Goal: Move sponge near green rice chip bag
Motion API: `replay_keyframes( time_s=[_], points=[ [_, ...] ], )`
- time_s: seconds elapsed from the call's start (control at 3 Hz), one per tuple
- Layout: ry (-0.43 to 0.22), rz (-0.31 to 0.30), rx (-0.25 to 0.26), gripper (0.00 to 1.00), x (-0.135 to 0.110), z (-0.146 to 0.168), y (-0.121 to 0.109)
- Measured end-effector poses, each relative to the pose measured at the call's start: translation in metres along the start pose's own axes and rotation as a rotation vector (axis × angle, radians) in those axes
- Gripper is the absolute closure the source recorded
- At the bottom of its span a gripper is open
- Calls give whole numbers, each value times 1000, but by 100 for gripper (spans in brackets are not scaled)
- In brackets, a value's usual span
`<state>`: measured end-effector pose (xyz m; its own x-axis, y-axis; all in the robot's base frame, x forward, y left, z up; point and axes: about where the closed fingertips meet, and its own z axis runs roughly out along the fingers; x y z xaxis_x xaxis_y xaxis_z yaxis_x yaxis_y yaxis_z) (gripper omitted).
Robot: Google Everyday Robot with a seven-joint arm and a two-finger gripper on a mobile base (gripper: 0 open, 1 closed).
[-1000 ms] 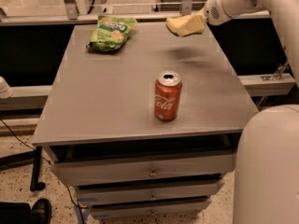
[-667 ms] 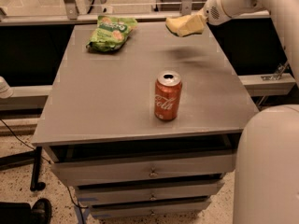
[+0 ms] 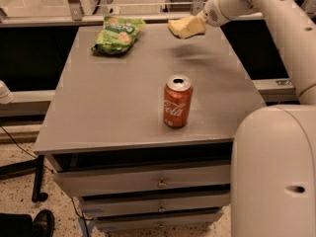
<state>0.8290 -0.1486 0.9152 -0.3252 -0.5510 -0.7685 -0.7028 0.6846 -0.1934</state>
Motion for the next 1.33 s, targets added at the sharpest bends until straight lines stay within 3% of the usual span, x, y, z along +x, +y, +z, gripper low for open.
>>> replay_keyframes(
  time_s=[0.33, 0.67, 1.33],
  points=[
    [22, -42, 35, 100, -7, 24, -5],
    [28, -76, 36, 100, -20, 48, 2],
    [24, -104, -2, 100, -43, 85, 33]
  ],
)
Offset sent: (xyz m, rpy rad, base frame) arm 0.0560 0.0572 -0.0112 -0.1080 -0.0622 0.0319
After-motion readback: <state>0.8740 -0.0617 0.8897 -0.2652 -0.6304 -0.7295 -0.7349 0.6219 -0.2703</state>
